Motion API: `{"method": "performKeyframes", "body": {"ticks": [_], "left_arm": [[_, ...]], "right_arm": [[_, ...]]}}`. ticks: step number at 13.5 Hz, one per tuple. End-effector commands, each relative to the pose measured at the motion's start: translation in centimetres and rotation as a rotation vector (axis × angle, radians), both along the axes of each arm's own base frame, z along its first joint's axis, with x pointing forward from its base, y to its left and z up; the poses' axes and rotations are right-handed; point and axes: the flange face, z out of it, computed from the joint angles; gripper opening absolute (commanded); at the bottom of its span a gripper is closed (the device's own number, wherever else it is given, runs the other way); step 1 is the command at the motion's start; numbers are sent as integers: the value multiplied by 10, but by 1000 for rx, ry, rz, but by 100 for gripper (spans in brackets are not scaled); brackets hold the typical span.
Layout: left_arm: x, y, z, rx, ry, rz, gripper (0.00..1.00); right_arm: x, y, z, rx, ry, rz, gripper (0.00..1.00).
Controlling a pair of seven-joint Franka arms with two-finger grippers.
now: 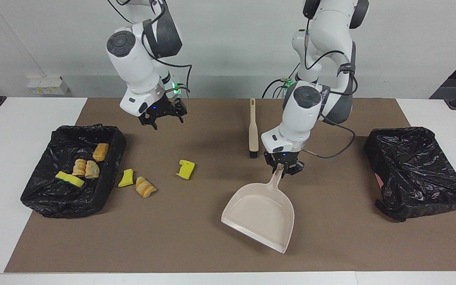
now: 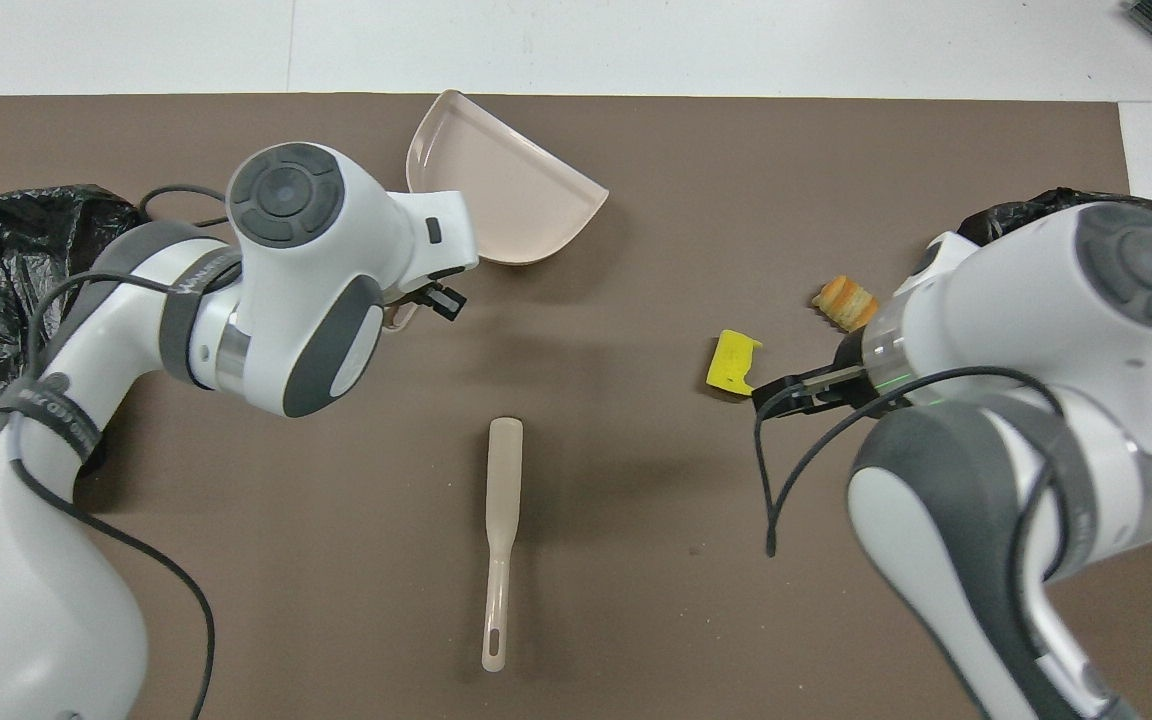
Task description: Sweep and dump trash in bin
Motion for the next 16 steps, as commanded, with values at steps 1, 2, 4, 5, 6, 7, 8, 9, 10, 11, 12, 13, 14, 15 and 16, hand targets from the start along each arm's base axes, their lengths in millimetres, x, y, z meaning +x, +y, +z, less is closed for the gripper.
{"method": "performKeyframes", "body": {"ticks": [1,2,4,5,6,7,8,9,10,11,12,13,14,15,16], "left_arm": [[-10,63,16,59,36,-232,0],[-10,83,14,73,74,-312,0],[-14,120,7,85,141,-447,0],[-16,126,5,87,150,-509,0],[-14,142,3,85,150,-547,0],[-15,152,2,85,152,-599,0],[-17,160,-1,85,150,-649,0],[-19,163,-4,86,141,-709,0],[-20,173,-6,89,125,-735,0],[-23,177,-10,94,118,-754,0],[-27,184,-11,113,117,-793,0],[-29,198,-16,122,122,-800,0],[-34,202,-18,124,122,-802,0],[-42,205,-21,126,122,-814,0],[-47,212,-25,128,113,-803,0]], "right_arm": [[-35,53,-19,16,-17,-90,100],[-44,76,-28,9,-12,-102,100],[-57,104,-33,-5,-7,-167,100],[-68,129,-42,-26,-5,-188,100],[-78,151,-51,-63,-25,-228,100],[-95,180,-61,-86,-33,-258,100],[-105,194,-68,-97,-24,-292,100],[-117,213,-79,-106,-28,-297,100],[-132,236,-89,-126,-41,-305,100],[-138,249,-107,-161,-61,-322,100],[-143,262,-119,-165,-82,-342,100],[-150,272,-128,-161,-84,-348,100],[-153,275,-132,-165,-82,-342,100],[-160,281,-136,-170,-80,-334,100],[-164,283,-136,-169,-80,-326,100]]}}
